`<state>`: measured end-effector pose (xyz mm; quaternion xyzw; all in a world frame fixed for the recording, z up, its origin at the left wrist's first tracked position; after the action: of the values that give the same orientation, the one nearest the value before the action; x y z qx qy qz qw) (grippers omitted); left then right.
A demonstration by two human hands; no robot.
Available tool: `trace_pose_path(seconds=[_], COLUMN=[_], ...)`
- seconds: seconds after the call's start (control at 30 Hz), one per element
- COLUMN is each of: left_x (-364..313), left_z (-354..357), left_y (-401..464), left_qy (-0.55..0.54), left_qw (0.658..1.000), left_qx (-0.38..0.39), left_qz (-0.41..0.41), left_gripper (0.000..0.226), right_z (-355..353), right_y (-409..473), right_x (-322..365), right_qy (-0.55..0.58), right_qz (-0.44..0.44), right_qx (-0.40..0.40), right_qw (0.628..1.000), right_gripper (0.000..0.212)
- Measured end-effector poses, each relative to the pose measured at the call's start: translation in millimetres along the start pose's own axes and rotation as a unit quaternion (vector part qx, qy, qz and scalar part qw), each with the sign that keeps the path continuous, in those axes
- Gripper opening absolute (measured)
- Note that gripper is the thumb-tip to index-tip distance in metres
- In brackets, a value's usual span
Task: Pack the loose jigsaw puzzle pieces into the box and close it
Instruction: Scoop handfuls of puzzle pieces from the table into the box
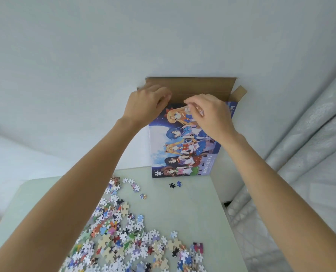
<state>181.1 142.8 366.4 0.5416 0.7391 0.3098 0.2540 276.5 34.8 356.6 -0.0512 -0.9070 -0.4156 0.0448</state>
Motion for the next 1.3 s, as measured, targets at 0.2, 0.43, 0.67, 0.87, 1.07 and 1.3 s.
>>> trace_pose_path(seconds=[0.2,0.43,0.67,0.87,1.07,1.3], left_x=[-10,35,72,46,59,223], left_z=[14,135,132,123,70,66], left_y=[-142,-362,-454,-468,-455,-480], left_qy=[-0.075,-0.039,0.039,-0.013,-0.133,0.054], left_qw=[0.996,0.849,0.771,0.810,0.853,0.828], left_qx=[-0.010,0.419,0.477,0.481,0.325,0.258], left_qz=[-0.053,-0.321,-0.421,-0.335,-0.385,-0.495], left_gripper=[0.020,0.057,0.068,0.067,0.056,0.054], right_z=[72,213,283,286,292,388], right_y=[-133,-273,-310,-324,-261,-237], right_x=[23,-6,-12,132,156,107], right_qy=[0.030,0.074,-0.014,0.126,0.256,0.109], right_qz=[0.022,0.193,0.259,0.010,0.039,0.147], right_qx=[0.117,0.425,0.488,0.482,0.339,0.406], right_qw=[0.992,0.881,0.833,0.867,0.904,0.895], right_gripper=[0.013,0.044,0.060,0.054,0.020,0.050])
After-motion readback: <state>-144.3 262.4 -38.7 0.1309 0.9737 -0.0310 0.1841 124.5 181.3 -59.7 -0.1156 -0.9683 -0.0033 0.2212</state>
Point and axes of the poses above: each hand's wrist, its own y-axis towards the middle knuckle, its own z-axis out of the palm, x = y × z, the point moved 9 cm from there along y, towards the middle knuckle, and after that the axes turned 3 degrees about -y, right-handed, at the moved point
